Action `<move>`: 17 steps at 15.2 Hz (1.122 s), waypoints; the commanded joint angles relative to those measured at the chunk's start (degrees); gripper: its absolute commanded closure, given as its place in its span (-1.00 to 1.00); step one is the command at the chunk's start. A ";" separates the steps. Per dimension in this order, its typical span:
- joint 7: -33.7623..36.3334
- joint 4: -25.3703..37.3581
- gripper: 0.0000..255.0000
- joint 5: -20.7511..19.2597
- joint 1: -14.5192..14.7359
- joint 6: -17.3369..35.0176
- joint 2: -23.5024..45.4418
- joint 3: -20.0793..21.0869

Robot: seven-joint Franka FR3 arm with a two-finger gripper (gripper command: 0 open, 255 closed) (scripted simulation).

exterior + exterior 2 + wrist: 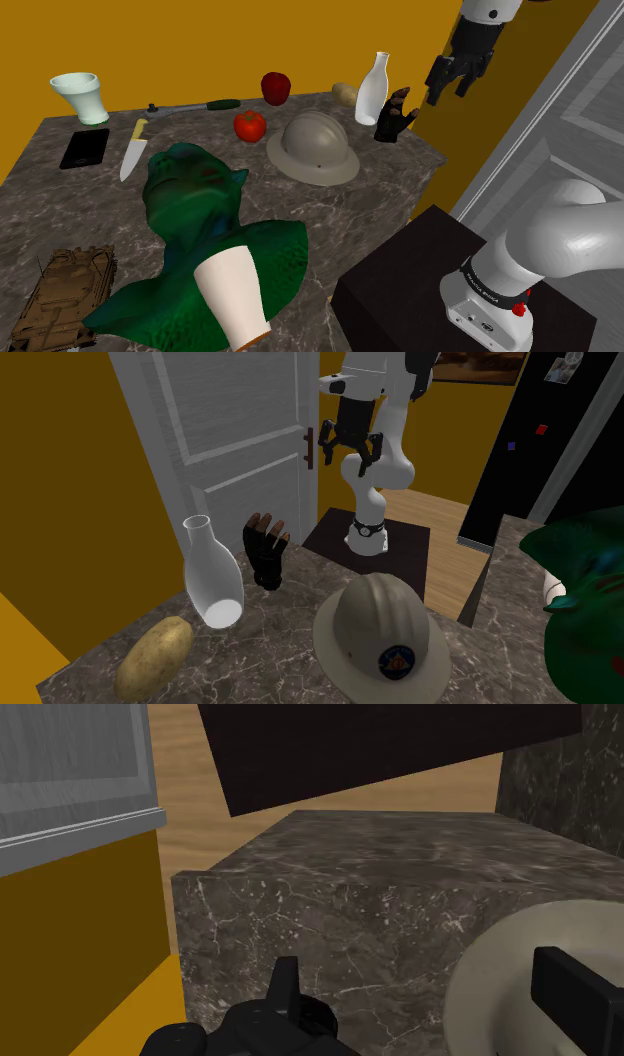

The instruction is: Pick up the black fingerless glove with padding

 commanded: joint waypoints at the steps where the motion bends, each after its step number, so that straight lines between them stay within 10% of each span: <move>1: 0.00 0.00 -1.00 0.00 0.00 0.00 0.00 0.00; 17: -6.22 14.98 -1.00 0.92 -2.67 13.96 31.01 -9.91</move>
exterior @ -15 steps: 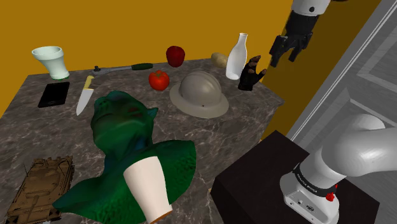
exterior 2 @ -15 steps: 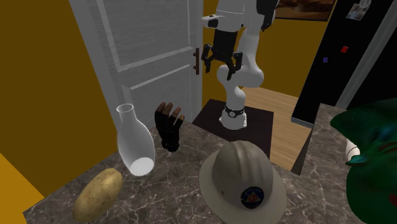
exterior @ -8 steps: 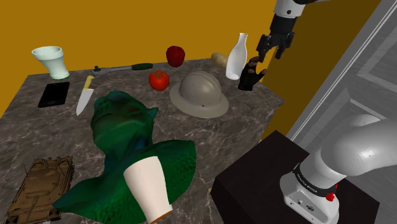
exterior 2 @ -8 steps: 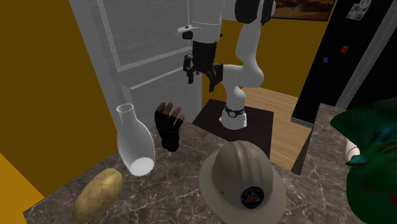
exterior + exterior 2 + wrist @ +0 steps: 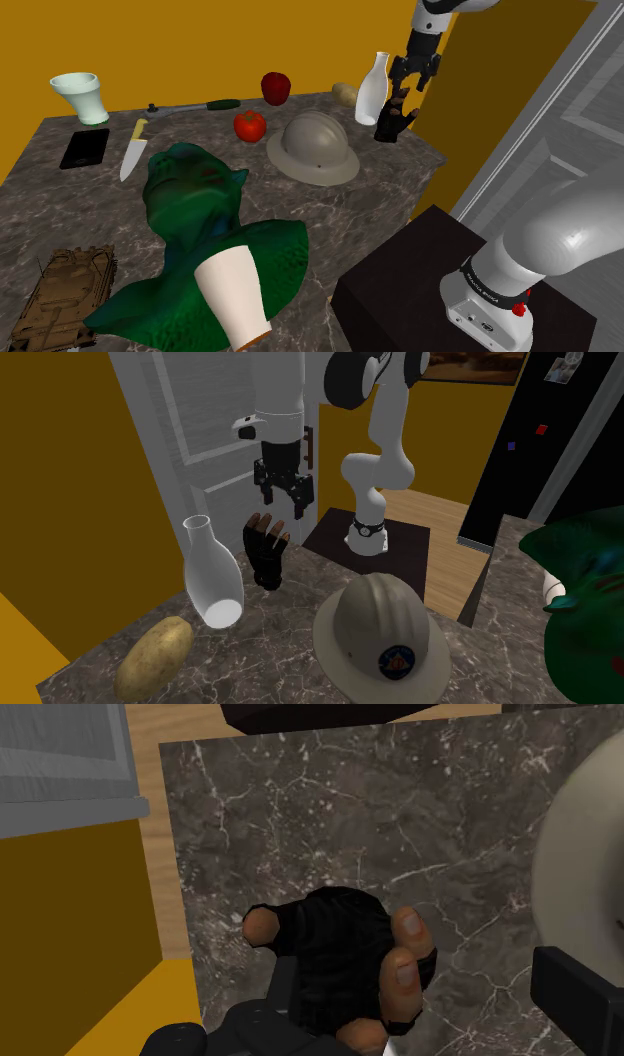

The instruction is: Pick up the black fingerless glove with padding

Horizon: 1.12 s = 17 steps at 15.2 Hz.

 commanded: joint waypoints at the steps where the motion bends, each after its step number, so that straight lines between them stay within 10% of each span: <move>1: -0.11 -0.74 -1.00 0.11 -0.05 1.61 0.91 -0.23; 8: 0.05 -4.62 -1.00 0.01 -0.12 5.93 1.36 -0.43; 9: 0.03 -4.49 1.00 0.02 -0.12 5.88 1.43 -0.43; 17: 0.05 -4.53 1.00 0.02 -0.12 5.89 1.40 -0.42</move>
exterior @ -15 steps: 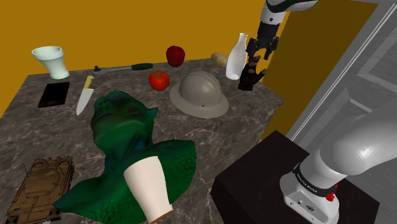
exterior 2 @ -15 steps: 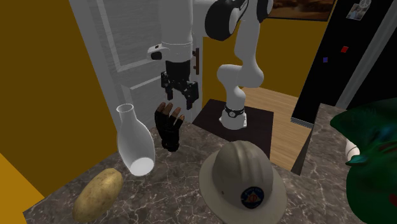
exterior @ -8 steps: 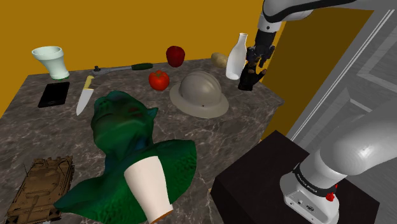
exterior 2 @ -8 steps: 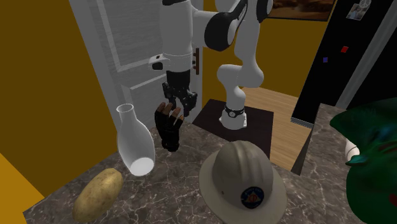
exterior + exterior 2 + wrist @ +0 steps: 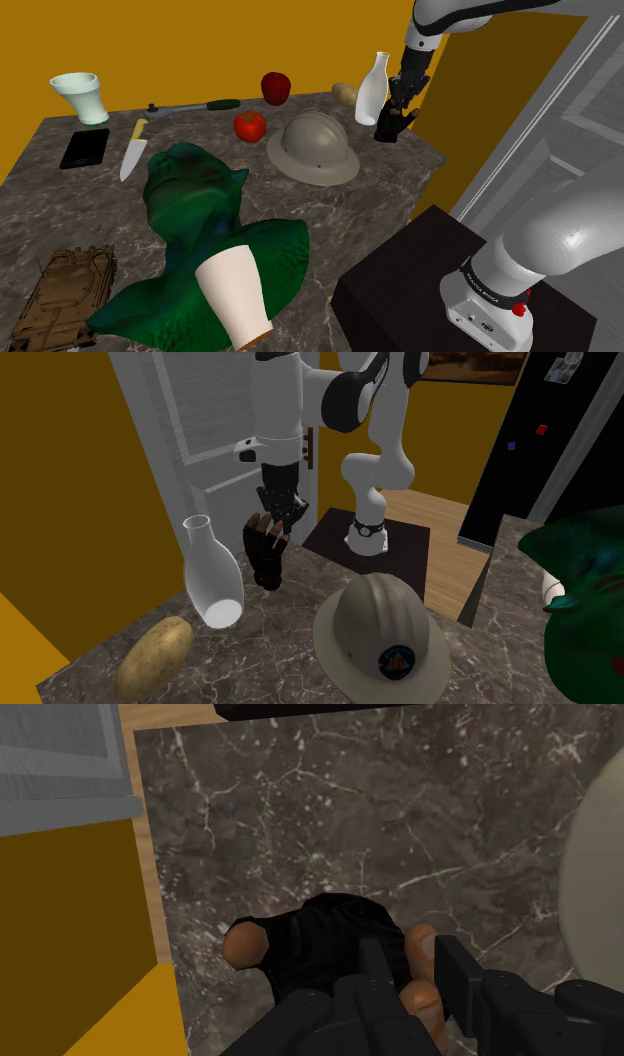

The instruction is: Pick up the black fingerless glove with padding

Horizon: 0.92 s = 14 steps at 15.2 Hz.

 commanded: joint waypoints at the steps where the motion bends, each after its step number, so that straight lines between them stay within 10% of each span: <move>1: -0.01 -0.10 1.00 0.00 -0.01 0.04 -0.02 -0.01; 14: -0.42 9.51 1.00 0.28 0.18 -9.98 -0.44 0.39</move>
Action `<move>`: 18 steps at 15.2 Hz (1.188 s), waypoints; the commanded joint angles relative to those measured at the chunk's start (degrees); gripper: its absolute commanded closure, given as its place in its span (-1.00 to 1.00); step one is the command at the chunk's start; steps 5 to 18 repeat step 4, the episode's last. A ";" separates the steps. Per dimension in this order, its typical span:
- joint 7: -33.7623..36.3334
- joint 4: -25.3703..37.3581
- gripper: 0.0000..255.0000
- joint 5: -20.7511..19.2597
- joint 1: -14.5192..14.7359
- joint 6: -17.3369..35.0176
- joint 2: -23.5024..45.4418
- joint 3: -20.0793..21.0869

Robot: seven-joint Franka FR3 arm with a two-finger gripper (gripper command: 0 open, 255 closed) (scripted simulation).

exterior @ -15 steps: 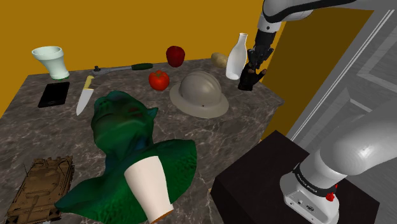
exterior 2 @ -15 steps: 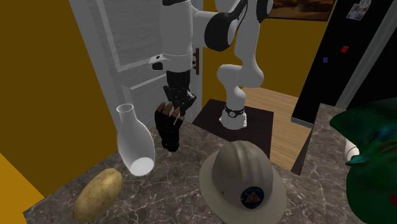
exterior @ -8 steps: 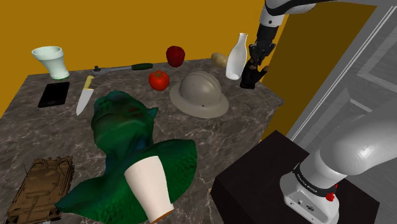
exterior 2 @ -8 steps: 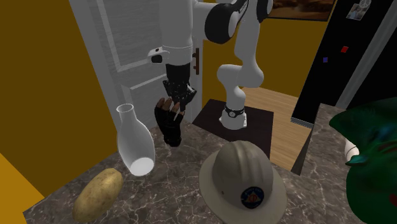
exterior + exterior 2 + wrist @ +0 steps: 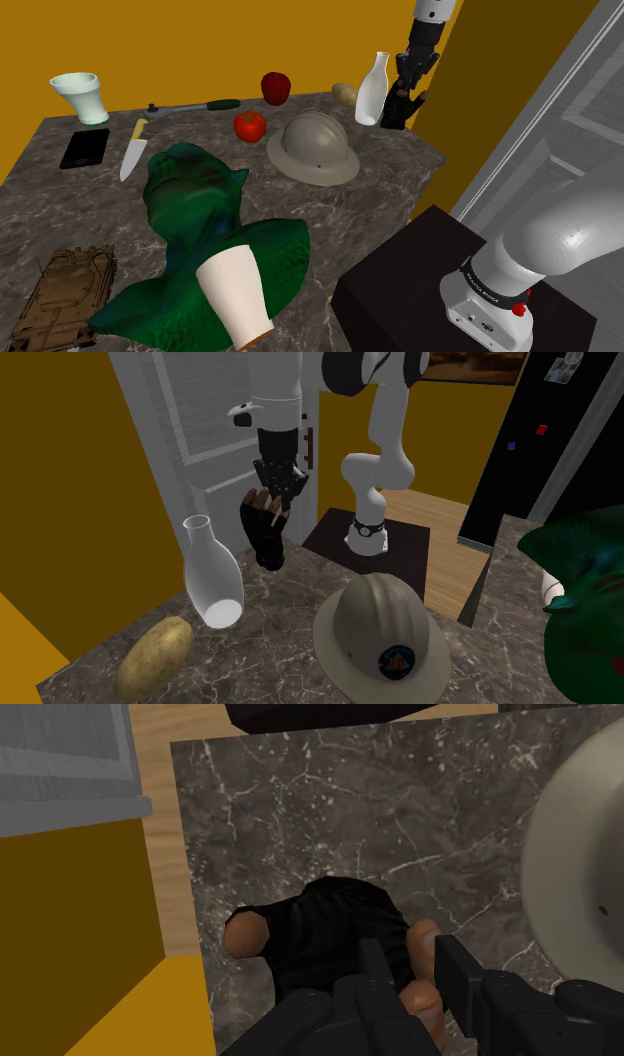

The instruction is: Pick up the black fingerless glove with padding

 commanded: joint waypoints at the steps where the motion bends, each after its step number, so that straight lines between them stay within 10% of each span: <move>1: -0.08 1.75 1.00 0.06 0.04 -1.55 0.17 0.05; 18: -0.13 2.72 1.00 0.09 0.06 -2.43 0.25 0.08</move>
